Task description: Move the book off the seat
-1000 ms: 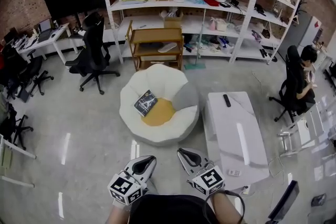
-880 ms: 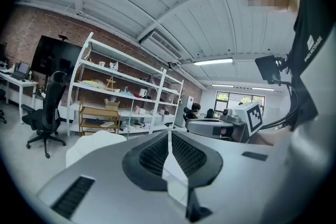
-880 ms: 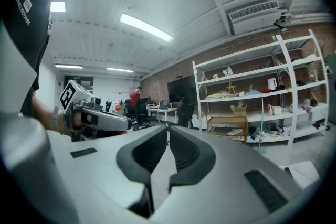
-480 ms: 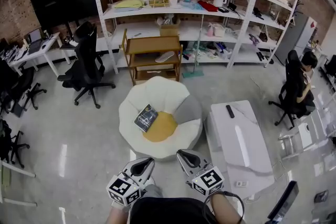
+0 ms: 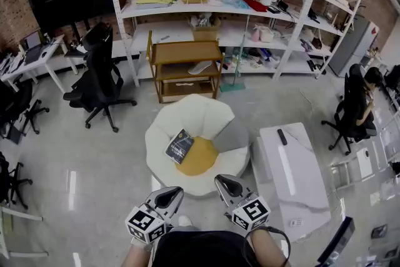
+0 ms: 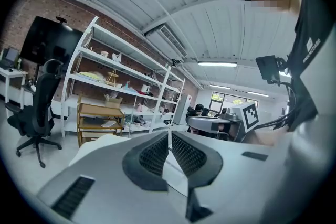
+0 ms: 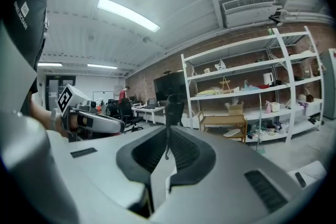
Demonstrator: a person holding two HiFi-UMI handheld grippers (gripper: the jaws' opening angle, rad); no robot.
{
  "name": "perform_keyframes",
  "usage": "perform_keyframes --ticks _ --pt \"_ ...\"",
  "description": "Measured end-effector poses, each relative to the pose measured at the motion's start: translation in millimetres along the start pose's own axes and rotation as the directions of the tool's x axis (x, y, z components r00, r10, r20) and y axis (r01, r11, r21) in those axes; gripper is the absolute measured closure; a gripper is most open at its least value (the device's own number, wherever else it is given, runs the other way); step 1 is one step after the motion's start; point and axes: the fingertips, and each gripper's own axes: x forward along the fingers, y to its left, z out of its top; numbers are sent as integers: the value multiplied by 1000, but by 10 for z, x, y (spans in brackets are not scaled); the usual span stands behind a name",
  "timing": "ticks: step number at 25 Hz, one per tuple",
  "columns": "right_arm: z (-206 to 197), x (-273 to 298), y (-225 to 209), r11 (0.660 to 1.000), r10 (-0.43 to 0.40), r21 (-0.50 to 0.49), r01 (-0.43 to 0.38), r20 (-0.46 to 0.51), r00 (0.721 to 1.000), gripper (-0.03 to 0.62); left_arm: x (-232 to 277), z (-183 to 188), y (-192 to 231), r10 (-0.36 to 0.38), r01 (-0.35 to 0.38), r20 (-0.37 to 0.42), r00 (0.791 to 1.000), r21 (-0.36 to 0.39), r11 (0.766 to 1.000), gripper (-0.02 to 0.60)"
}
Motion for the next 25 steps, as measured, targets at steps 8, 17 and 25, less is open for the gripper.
perform_keyframes --ticks 8,17,25 --pt "-27 488 56 999 -34 -1 34 -64 997 582 7 97 574 -35 35 -4 999 -48 998 575" --pt "-64 750 -114 1000 -18 14 20 -115 993 580 144 91 786 -25 25 -5 1000 -99 995 575" --pt "-55 1184 -486 999 43 10 -42 -133 990 582 479 194 1155 35 -35 -8 999 -104 994 575"
